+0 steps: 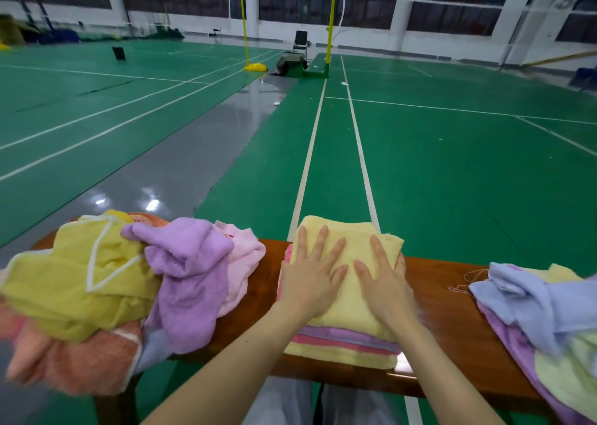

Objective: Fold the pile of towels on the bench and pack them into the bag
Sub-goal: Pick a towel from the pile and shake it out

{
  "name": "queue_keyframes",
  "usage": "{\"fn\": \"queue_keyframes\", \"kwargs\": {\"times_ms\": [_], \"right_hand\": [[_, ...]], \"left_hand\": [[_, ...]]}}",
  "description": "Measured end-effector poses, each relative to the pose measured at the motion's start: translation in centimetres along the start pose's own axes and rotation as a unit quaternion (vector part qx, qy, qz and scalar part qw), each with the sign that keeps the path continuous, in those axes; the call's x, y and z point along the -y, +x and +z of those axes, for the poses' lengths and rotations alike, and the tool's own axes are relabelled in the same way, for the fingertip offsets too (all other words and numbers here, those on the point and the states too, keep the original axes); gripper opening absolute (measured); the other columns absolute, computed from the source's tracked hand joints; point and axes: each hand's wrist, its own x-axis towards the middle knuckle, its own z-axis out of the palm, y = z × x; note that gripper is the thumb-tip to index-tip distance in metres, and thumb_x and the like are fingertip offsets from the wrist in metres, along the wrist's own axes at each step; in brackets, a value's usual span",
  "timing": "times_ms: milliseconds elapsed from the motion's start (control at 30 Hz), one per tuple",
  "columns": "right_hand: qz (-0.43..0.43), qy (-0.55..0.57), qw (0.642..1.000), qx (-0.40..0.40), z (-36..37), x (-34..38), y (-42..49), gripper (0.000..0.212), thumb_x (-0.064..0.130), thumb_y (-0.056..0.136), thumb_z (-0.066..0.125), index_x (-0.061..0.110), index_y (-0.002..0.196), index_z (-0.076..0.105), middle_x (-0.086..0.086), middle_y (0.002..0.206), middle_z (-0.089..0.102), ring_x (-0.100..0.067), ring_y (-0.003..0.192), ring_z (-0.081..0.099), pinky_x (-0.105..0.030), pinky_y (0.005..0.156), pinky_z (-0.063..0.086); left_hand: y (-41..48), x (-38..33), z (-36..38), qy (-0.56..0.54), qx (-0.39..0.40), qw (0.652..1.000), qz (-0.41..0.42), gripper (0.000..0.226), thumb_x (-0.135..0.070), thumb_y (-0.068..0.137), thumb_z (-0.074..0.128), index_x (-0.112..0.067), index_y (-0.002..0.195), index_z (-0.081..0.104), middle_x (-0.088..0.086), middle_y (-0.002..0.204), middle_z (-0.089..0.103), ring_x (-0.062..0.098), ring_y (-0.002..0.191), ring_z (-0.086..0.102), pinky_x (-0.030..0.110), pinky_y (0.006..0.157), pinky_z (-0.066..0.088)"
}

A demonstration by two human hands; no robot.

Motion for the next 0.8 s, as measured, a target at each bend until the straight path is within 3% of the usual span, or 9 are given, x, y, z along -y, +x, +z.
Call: {"fn": "queue_keyframes", "kwargs": {"times_ms": [167,300,367,467,667,800], "right_hand": [[-0.052,0.079,0.995,0.034,-0.7,-1.4,0.3,0.063,0.048,0.092,0.047,0.049,0.142,0.009,-0.004,0.157,0.003,-0.03,0.137,0.029,-0.043,0.106,0.03],[-0.064,0.157,0.985,0.035,-0.6,-2.6,0.0,0.07,0.046,0.086,0.057,0.049,0.141,0.014,0.001,0.156,0.011,-0.025,0.138,0.027,-0.042,0.108,0.03],[-0.061,0.167,0.984,0.03,-0.5,-2.5,0.1,0.07,0.044,0.086,0.058,0.047,0.142,0.017,0.002,0.155,0.015,-0.024,0.137,0.028,-0.041,0.108,0.031],[-0.061,0.182,0.981,0.03,-0.4,-2.3,0.1,0.068,0.042,0.087,0.059,0.045,0.143,0.019,0.002,0.154,0.019,-0.023,0.135,0.029,-0.04,0.106,0.031],[-0.053,0.166,0.984,0.03,0.1,-1.8,0.1,0.068,0.045,0.087,0.056,0.046,0.143,0.017,-0.001,0.154,0.018,-0.025,0.135,0.03,-0.039,0.105,0.032],[-0.052,0.155,0.986,0.029,1.1,-0.5,-0.3,0.07,0.052,0.085,0.054,0.047,0.143,0.015,-0.002,0.155,0.015,-0.025,0.137,0.028,-0.039,0.106,0.03]], "left_hand": [[-0.3,-0.2,-0.2,0.016,0.007,1.0,-0.001,0.083,-0.066,0.065,-0.018,-0.044,0.145,-0.008,-0.012,0.155,-0.021,0.023,0.14,-0.029,0.056,0.112,0.02],[-0.4,-0.1,-0.1,0.018,0.008,1.0,0.0,0.056,-0.058,0.093,0.007,-0.043,0.146,-0.007,-0.011,0.155,-0.02,0.023,0.139,-0.029,0.055,0.112,0.022],[-0.5,-0.1,-0.1,0.016,0.013,1.0,0.001,0.055,-0.055,0.095,0.011,-0.043,0.146,-0.007,-0.011,0.155,-0.02,0.023,0.139,-0.029,0.054,0.113,0.021],[-0.4,0.0,-0.3,0.013,0.015,1.0,-0.001,0.065,-0.062,0.084,-0.004,-0.043,0.146,-0.006,-0.011,0.155,-0.02,0.023,0.139,-0.029,0.055,0.113,0.021],[-0.5,0.4,-0.6,0.015,0.01,1.0,0.004,0.079,-0.066,0.07,-0.014,-0.043,0.146,-0.006,-0.011,0.155,-0.019,0.022,0.14,-0.029,0.049,0.111,0.029],[-0.4,2.4,-0.3,0.001,-0.007,1.0,0.0,0.055,-0.058,0.094,0.012,-0.045,0.146,-0.002,-0.013,0.156,-0.017,0.02,0.14,-0.027,0.049,0.108,0.035]]}}
